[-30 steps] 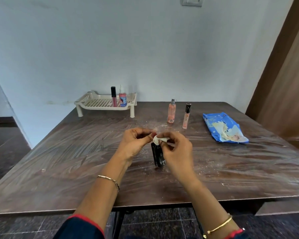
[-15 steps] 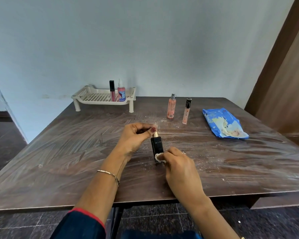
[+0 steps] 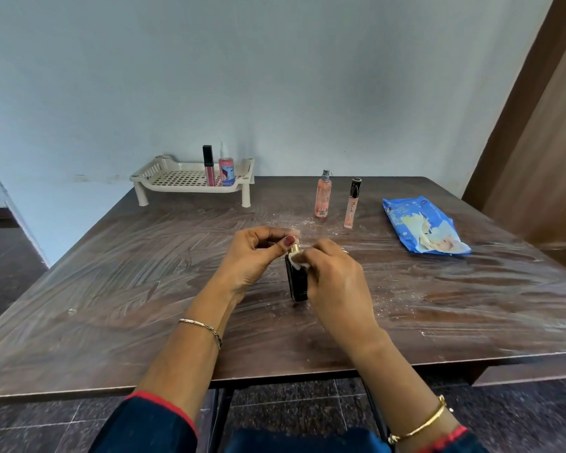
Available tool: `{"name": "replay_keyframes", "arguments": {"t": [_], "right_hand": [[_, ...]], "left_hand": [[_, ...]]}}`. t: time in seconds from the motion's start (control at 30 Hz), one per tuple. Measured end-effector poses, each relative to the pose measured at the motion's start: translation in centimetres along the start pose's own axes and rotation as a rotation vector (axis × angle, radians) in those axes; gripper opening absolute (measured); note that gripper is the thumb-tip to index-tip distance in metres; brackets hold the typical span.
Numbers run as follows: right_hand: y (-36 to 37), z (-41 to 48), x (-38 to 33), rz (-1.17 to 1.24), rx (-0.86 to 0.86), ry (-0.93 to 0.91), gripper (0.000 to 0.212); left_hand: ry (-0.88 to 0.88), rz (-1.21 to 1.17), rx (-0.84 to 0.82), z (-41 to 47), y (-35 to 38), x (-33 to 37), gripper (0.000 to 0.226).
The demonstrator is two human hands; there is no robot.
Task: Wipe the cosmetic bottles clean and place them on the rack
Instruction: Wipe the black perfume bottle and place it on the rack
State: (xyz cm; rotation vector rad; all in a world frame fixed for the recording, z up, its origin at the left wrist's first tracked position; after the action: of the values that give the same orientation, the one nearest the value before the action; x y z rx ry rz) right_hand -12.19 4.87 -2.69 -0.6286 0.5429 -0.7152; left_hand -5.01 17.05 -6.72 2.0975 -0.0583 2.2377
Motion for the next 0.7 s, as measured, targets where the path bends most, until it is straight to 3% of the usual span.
{"name": "replay_keyframes", "arguments": {"t": [0.4,0.7], "right_hand": [[2.4,-4.7,0.2,-0.057,-0.237,0.046,0.022],[-0.6,-2.8,4.7,0.411,0.136,0.377,0.026]], "left_hand": [[-0.006,0.005,0.035,-0.2,0.1,-0.2,0.014],[0.007,-0.075,-0.017,-0.7,0.0,0.1,0.02]]}}
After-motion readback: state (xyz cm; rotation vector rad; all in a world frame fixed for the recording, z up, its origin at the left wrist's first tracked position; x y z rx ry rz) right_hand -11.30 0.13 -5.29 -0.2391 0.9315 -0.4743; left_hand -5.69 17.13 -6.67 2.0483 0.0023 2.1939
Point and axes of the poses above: each hand's wrist, its own z-axis towards the middle knuckle, its own y-axis out of the palm, x = y × z, the point moved 9 cm from there along z, towards the middle knuckle, and after that the axes turned 9 degrees about -y, right-handed, at the moved point
